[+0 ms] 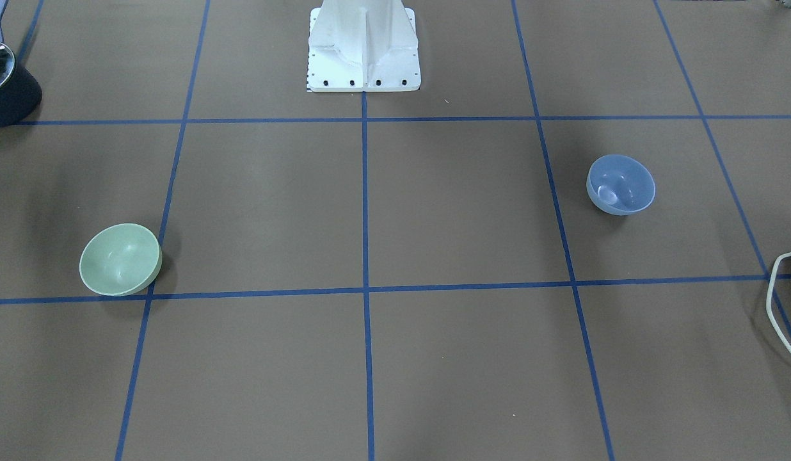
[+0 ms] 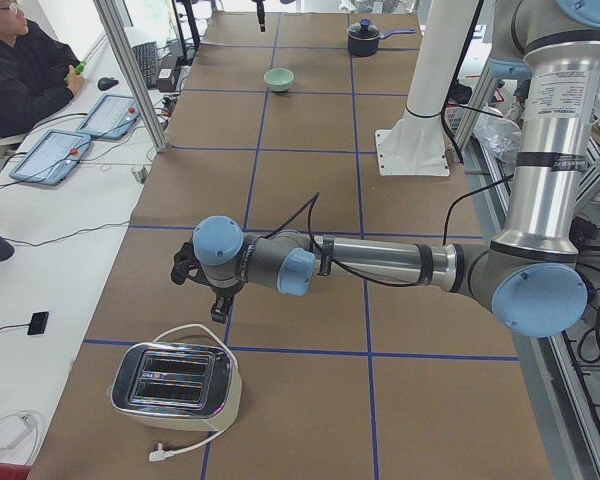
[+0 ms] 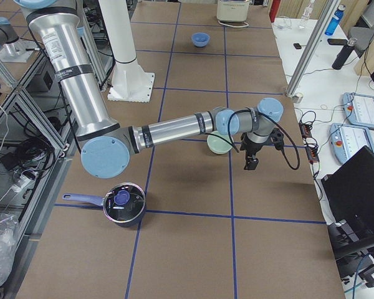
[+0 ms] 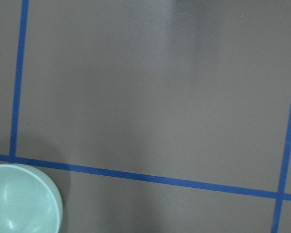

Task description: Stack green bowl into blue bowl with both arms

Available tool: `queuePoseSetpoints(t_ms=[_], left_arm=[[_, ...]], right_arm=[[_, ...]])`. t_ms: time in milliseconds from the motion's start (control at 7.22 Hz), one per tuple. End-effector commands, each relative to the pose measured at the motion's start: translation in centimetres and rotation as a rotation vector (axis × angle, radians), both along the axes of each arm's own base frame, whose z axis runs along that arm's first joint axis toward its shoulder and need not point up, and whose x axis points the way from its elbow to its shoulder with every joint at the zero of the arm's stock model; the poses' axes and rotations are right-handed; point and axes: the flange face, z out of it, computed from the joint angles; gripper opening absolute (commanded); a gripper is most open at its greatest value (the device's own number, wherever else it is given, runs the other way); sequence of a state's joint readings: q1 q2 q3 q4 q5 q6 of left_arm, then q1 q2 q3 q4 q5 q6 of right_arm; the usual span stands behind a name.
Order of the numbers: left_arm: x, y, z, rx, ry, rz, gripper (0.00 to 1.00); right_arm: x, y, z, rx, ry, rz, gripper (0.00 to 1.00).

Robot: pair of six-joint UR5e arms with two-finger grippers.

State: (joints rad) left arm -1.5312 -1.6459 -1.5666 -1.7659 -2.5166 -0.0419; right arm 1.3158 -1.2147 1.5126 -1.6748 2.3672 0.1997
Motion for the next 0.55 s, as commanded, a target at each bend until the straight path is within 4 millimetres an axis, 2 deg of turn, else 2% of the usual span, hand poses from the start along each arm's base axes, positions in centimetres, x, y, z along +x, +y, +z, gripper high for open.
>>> queuePoseSetpoints(t_ms=[0,138,415], left_arm=[[3.3,1.1,0.5,-0.011,0.002,0.055,0.98],[5.0,2.2,1.3,0.001,0.006,0.081,0.98],[10.0,4.6,1.5,-0.001,0.047,0.064,0.98]], right_arm=[[-3.9,0.2,-1.9,-0.002,-0.011,-0.036,1.00],[-4.1,0.6,-1.5,-0.004,-0.015,-0.041,1.00],[-5.4,1.3,-0.7,-0.012,-0.004,-0.064,1.00]])
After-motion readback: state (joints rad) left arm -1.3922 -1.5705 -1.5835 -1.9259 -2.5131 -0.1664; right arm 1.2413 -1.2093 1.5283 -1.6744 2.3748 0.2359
